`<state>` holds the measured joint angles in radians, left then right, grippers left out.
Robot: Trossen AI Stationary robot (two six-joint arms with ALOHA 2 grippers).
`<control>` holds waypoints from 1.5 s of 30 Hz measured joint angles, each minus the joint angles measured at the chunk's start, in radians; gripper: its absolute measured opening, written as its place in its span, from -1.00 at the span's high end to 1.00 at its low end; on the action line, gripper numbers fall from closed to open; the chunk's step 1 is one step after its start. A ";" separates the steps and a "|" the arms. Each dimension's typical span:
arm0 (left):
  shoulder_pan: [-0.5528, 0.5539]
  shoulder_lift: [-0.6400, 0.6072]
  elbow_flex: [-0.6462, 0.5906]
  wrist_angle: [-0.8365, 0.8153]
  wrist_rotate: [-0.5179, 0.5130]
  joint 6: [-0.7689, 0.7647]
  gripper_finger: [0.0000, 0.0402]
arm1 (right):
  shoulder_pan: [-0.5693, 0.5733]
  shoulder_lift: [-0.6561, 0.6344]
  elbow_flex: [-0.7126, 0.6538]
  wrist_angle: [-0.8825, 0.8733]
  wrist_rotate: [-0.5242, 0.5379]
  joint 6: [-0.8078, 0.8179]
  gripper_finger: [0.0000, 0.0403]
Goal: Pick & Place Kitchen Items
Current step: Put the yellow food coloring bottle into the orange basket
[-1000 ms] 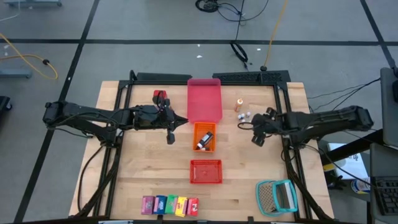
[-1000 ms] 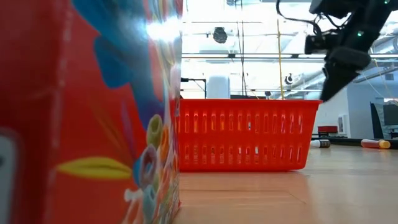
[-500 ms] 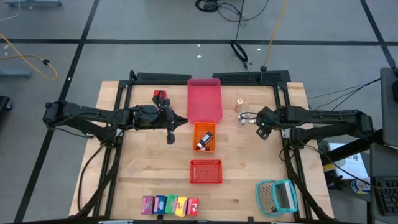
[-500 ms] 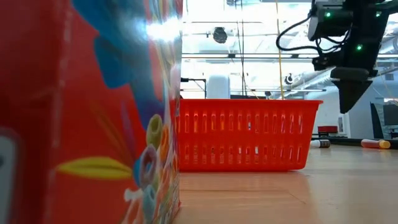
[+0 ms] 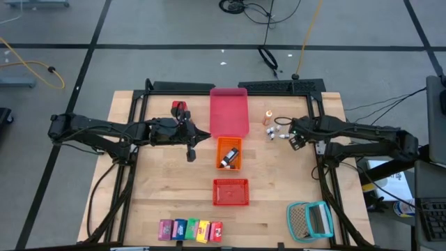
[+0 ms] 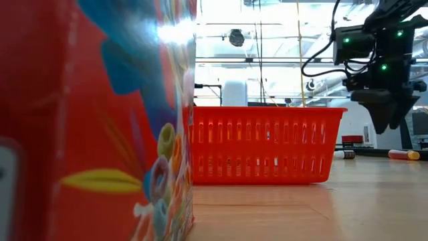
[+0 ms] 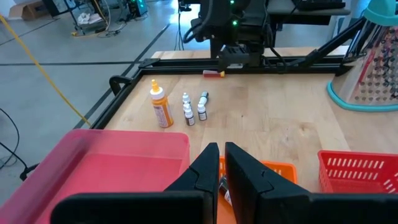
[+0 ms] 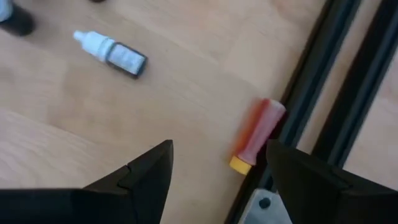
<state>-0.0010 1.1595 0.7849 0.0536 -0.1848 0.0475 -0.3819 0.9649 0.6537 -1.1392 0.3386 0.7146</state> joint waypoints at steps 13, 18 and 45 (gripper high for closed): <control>0.000 0.000 0.000 -0.002 0.000 0.021 0.85 | -0.090 0.012 -0.088 0.132 -0.053 0.043 -0.23; 0.000 0.000 0.000 -0.006 0.000 0.022 0.85 | -0.119 0.034 -0.126 0.163 -0.055 0.051 -0.19; 0.000 0.000 0.000 -0.036 0.001 0.031 0.85 | -0.221 0.166 -0.176 0.274 -0.125 0.035 -0.13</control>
<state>-0.0010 1.1595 0.7849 0.0174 -0.1837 0.0784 -0.6029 1.1313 0.4774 -0.8652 0.2137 0.7497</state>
